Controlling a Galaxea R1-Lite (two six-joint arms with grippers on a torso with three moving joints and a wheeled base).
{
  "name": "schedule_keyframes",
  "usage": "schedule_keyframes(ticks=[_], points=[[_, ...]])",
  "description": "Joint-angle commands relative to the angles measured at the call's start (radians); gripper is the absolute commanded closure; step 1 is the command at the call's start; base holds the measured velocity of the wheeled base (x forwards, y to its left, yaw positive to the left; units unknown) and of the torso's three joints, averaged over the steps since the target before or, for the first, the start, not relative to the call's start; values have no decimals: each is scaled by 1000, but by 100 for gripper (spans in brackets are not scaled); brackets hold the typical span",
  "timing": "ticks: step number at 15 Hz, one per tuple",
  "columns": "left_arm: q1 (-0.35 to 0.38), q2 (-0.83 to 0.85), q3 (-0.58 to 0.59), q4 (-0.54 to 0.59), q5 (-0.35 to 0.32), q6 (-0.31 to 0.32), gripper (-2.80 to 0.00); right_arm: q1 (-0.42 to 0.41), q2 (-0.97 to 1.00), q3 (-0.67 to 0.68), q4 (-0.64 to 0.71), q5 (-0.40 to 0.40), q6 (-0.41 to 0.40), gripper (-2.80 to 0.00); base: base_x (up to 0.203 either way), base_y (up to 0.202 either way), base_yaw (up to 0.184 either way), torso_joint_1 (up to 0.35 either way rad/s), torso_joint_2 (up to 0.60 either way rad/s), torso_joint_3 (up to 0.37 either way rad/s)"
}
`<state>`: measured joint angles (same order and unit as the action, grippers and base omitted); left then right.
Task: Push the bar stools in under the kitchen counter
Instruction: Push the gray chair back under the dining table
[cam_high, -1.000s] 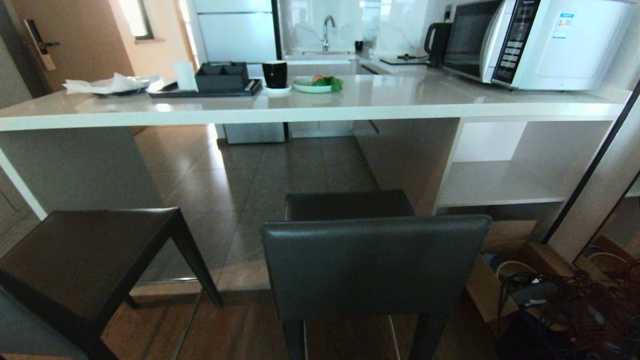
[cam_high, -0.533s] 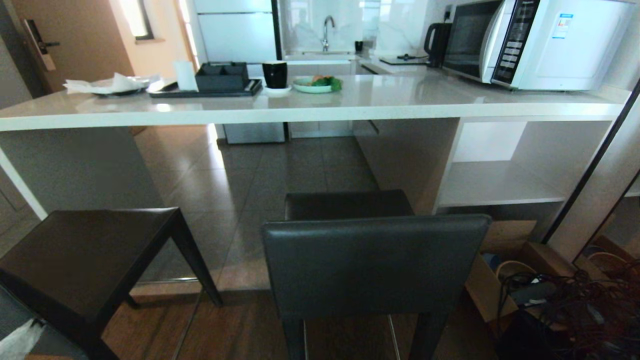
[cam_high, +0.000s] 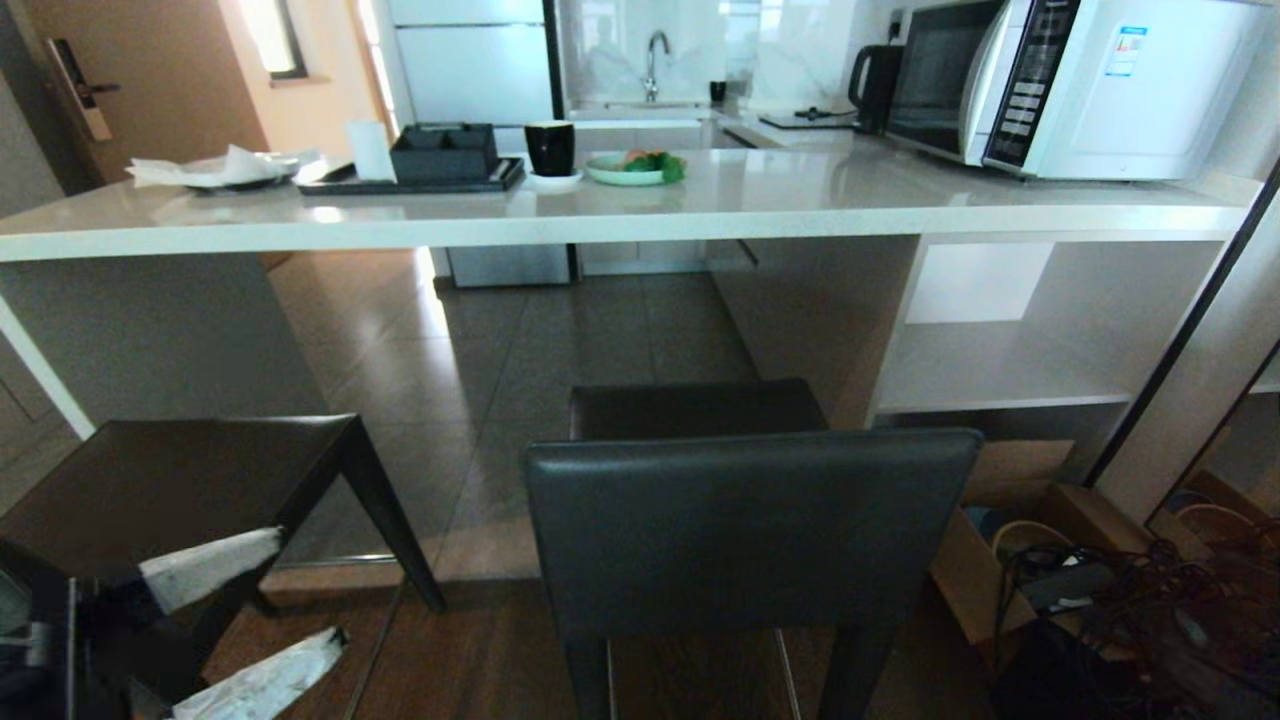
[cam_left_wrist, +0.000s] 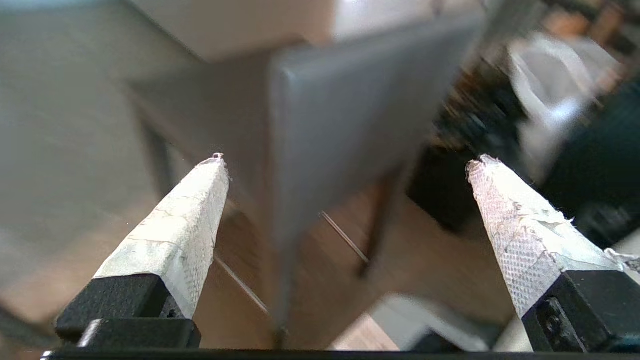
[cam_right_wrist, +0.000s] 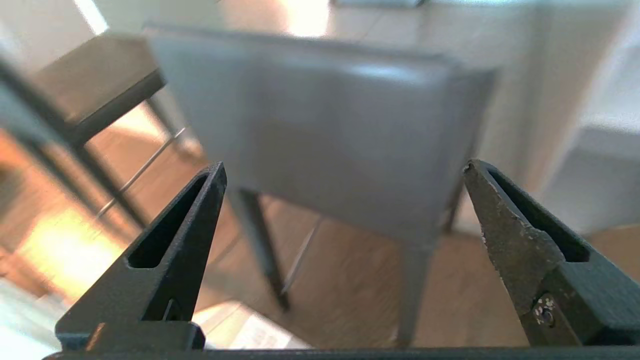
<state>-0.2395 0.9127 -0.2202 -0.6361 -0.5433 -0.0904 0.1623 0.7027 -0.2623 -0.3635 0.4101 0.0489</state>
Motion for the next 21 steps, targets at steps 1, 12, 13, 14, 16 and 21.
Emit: schedule_keyframes(ticks=[1,12,13,14,16,21], points=[[-12,231,12,-102,-36,11,-280,-13,260,5,-134,59,-3,-280,0,0,0,0,0,0],[-36,997,-4,-864,-200,65,-280,-487,846,-58,-606,929,-131,-280,0,0,0,0,0,0],[-77,1037,-38,-882,-148,55,-280,-482,860,-73,-606,1004,-131,-280,0,0,0,0,0,0],[-103,1065,-66,-890,-99,45,-280,-471,886,-86,-606,1038,-130,-280,0,0,0,0,0,0],[-113,1107,-99,-894,-64,38,-280,-451,958,-123,-607,1053,-130,-280,0,0,0,0,0,0],[-83,1131,-120,-894,-58,38,-280,-428,1081,-217,-631,1053,-129,-280,0,0,0,0,0,0]])
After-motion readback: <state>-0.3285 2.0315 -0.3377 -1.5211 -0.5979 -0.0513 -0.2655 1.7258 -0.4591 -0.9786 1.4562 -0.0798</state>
